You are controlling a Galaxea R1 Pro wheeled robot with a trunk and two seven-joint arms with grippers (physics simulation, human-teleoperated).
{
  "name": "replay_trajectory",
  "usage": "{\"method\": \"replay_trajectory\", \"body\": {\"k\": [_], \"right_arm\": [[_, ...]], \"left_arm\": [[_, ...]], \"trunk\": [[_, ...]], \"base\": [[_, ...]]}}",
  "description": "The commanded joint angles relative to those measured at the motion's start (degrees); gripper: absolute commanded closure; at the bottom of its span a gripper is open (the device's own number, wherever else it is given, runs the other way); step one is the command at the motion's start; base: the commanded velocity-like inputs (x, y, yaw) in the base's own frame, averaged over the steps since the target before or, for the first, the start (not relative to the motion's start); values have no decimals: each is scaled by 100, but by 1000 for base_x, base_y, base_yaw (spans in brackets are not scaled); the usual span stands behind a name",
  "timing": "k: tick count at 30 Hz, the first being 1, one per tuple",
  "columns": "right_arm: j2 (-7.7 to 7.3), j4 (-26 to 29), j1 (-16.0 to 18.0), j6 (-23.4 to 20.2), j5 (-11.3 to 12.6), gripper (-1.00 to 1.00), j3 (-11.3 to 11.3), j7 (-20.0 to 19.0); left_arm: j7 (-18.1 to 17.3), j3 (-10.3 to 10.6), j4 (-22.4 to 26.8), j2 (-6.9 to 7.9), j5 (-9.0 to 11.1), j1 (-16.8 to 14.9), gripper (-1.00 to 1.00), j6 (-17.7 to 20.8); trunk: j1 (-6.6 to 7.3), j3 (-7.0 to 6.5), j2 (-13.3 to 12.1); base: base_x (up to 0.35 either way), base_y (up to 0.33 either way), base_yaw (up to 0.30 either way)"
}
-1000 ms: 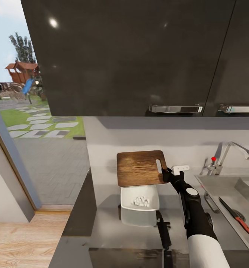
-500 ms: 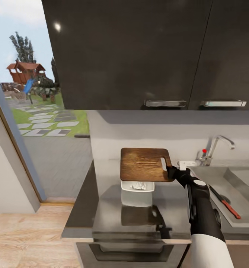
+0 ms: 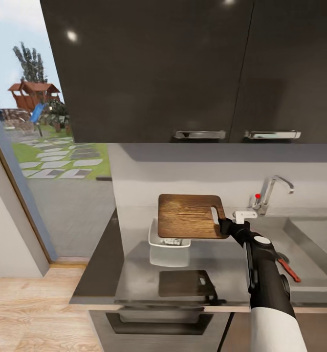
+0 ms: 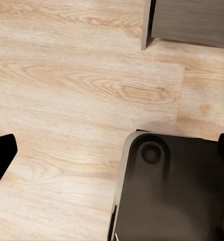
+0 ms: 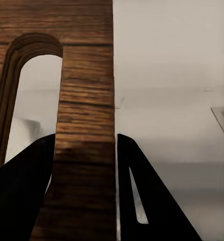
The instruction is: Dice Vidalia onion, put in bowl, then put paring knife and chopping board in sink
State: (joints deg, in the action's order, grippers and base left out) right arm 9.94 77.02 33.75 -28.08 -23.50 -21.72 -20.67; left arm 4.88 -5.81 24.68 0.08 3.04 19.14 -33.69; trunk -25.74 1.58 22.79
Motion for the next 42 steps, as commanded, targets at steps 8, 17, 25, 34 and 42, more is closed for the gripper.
{"method": "replay_trajectory", "body": {"k": [8, 17, 25, 34, 42], "right_arm": [[6, 6, 3, -13, -55, 100, -17, -59], [6, 1, 4, -20, -50, 100, -17, -53], [6, -9, 7, -20, -50, 100, -17, -53], [6, -45, 7, -20, -50, 100, -17, -51], [6, -55, 5, -21, -50, 100, -17, -51]], "left_arm": [[4, 10, 8, 1, 30, 2, -100, -6], [4, 10, 10, 1, 30, 2, -100, -6], [4, 10, 9, 1, 38, 2, -100, 2], [4, 10, 10, 1, 38, 2, -100, 2], [4, 10, 10, 1, 35, 2, -100, 2]], "trunk": [[-4, 12, 13], [-4, -8, 13], [-4, -40, 13], [-4, -41, 13], [-4, -41, 13]], "base": [[0, -182, 0], [0, -157, -77], [0, -151, -131], [0, -151, -2], [0, -151, 0]]}}
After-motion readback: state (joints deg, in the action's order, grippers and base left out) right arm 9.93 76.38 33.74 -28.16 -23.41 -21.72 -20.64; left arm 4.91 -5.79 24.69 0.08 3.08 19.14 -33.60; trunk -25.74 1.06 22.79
